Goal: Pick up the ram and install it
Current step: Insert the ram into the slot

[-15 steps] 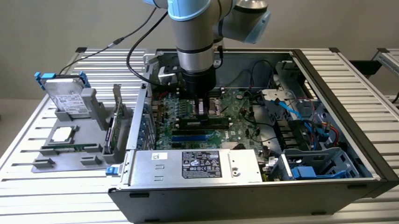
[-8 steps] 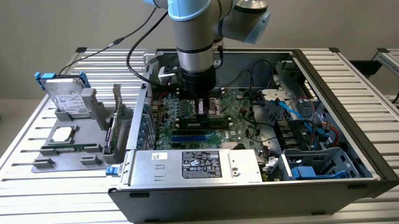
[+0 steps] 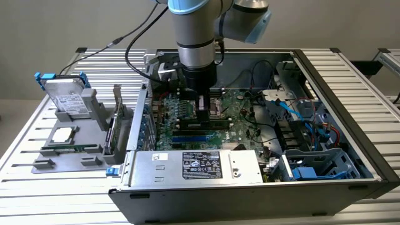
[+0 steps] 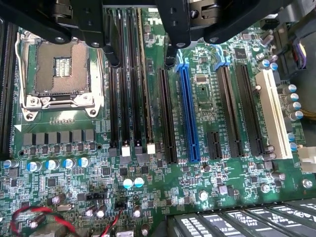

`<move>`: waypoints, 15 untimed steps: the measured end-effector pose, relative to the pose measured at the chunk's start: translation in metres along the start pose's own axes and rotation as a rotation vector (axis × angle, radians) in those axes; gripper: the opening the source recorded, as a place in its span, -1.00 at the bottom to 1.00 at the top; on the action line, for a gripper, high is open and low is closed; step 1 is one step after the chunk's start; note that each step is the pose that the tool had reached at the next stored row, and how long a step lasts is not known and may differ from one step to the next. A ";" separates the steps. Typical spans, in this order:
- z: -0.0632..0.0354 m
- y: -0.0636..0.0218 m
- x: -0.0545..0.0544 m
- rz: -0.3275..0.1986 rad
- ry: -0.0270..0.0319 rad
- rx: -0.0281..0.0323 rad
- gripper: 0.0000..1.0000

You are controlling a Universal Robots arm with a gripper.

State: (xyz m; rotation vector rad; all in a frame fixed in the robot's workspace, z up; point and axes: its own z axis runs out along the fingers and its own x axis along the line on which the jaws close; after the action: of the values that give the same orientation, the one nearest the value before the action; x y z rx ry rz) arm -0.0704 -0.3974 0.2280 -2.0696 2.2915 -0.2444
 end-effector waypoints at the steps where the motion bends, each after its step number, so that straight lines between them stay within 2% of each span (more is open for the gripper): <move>1: -0.0015 -0.0002 0.000 0.000 -0.0001 0.0000 -0.05; 4: -0.0073 -0.0010 0.001 0.001 0.0005 -0.0026 -0.05; 6: -0.0110 -0.0016 0.001 0.002 0.0011 -0.0084 -0.05; 8: -0.0146 -0.0022 0.001 0.002 0.0022 -0.0175 -0.05; 15: -0.0148 -0.0022 0.001 0.002 0.0018 -0.0182 -0.05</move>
State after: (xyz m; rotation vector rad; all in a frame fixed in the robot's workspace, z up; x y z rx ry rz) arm -0.0704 -0.3977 0.2431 -2.0763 2.3054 -0.2263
